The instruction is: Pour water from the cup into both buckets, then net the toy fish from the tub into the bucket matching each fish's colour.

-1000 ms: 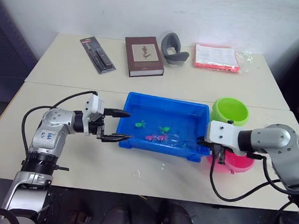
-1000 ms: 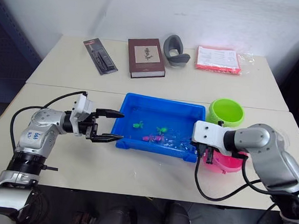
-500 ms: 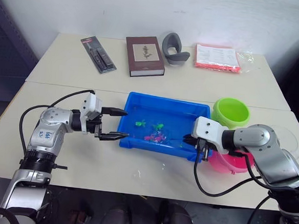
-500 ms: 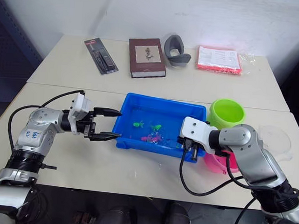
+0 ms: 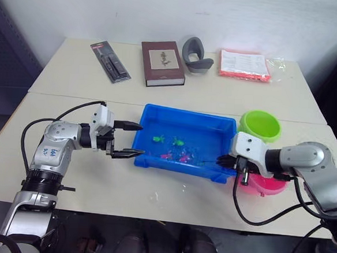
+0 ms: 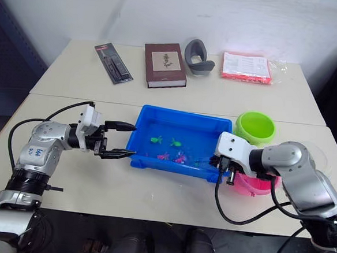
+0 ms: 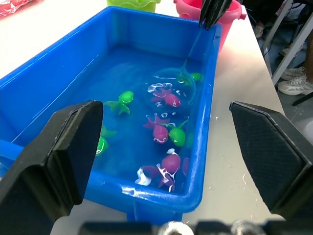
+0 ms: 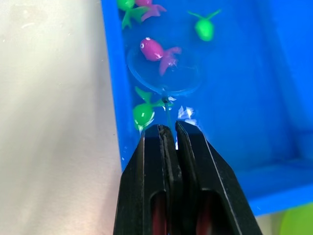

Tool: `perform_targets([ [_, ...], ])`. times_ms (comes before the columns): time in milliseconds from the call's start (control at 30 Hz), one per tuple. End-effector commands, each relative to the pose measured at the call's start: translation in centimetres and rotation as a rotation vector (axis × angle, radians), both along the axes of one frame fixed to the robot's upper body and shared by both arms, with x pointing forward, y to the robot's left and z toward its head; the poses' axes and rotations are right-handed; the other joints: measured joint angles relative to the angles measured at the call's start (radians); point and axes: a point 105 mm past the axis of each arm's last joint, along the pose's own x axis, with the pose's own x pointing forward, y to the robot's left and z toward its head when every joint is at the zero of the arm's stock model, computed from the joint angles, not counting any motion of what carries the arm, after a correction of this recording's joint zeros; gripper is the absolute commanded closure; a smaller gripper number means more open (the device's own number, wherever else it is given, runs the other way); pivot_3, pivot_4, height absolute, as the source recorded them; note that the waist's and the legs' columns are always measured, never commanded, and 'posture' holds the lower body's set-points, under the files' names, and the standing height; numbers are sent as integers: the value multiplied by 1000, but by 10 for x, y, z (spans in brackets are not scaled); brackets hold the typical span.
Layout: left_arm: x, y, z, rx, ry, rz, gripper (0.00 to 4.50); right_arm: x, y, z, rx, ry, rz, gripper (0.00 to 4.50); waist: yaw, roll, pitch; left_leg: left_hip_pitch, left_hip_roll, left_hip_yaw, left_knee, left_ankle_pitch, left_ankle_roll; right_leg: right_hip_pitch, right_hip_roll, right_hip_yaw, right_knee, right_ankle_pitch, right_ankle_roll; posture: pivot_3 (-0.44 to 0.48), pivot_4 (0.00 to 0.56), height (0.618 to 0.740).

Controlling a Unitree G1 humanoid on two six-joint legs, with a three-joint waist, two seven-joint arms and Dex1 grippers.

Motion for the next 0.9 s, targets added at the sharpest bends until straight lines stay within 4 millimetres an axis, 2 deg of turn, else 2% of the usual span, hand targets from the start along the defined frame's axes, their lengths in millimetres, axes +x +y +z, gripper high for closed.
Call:
perform_targets([
  [33, 2, 2, 13, -5, -48, 5, 34, -5, -6, 20, 52, -56, -14, 4500, 1, 0, 0, 0, 0, 0, 0, 0, 0, 0, 0, 0, 0, 0, 0, 0, 150, 740],
  [267, 2, 1, 16, -8, -55, -14, 34, -20, -20, 34, 131, -132, -28, 4500, 4, 0, 0, 0, 0, 0, 0, 0, 0, 0, 0, 0, 0, 0, 0, 0, 150, 740],
  [500, 1, -20, 24, -41, -66, -89, 34, -49, -40, 49, 193, -328, -64, 4500, 6, 0, 0, 0, -1, 0, 0, 0, 0, 1, 0, 0, 0, 0, 0, 0, 150, 740],
  [667, 1, -41, 26, -72, -68, -159, 34, -73, -64, 51, 122, -488, -176, 4500, 10, 0, 0, 0, -1, -1, 0, 0, 0, 2, 0, 0, -1, 0, 1, 0, 150, 740],
  [900, 0, -65, 25, -99, -55, -248, 34, -109, -98, 43, 1, -593, -365, 4500, 5, 0, 0, 2, -1, 0, -1, 0, 0, 3, 2, 2, -1, 1, 1, 0, 150, 740],
])
